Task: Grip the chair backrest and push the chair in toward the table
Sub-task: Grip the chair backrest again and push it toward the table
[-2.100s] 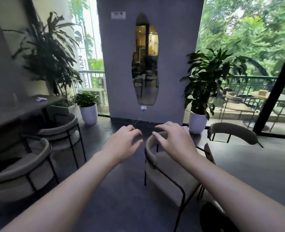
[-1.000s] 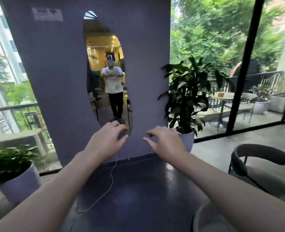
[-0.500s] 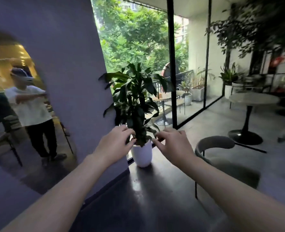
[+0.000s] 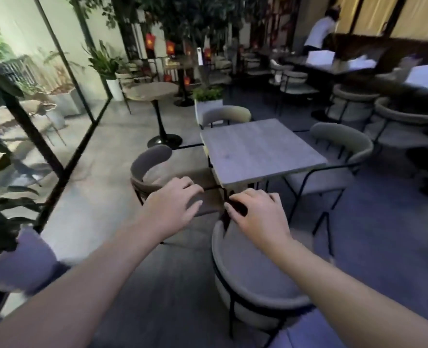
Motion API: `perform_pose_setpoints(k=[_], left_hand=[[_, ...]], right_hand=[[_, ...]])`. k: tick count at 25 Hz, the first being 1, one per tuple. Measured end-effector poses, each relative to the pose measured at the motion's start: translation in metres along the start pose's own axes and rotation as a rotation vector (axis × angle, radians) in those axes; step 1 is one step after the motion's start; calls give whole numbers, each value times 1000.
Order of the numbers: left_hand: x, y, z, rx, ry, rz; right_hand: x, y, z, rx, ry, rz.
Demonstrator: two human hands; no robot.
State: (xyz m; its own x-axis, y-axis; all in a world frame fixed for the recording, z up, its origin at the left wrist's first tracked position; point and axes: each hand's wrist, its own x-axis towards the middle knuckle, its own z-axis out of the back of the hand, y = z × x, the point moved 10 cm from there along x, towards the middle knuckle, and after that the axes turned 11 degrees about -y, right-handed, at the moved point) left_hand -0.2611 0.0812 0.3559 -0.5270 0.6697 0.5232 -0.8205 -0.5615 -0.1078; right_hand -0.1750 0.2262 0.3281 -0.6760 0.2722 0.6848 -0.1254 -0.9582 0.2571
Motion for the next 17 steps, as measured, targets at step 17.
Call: perform_pose_setpoints(k=[17], left_hand=[[-195,-69,-313,-248,288,-127]], right_hand=[[-315,-125,-114,-214,209,-327]])
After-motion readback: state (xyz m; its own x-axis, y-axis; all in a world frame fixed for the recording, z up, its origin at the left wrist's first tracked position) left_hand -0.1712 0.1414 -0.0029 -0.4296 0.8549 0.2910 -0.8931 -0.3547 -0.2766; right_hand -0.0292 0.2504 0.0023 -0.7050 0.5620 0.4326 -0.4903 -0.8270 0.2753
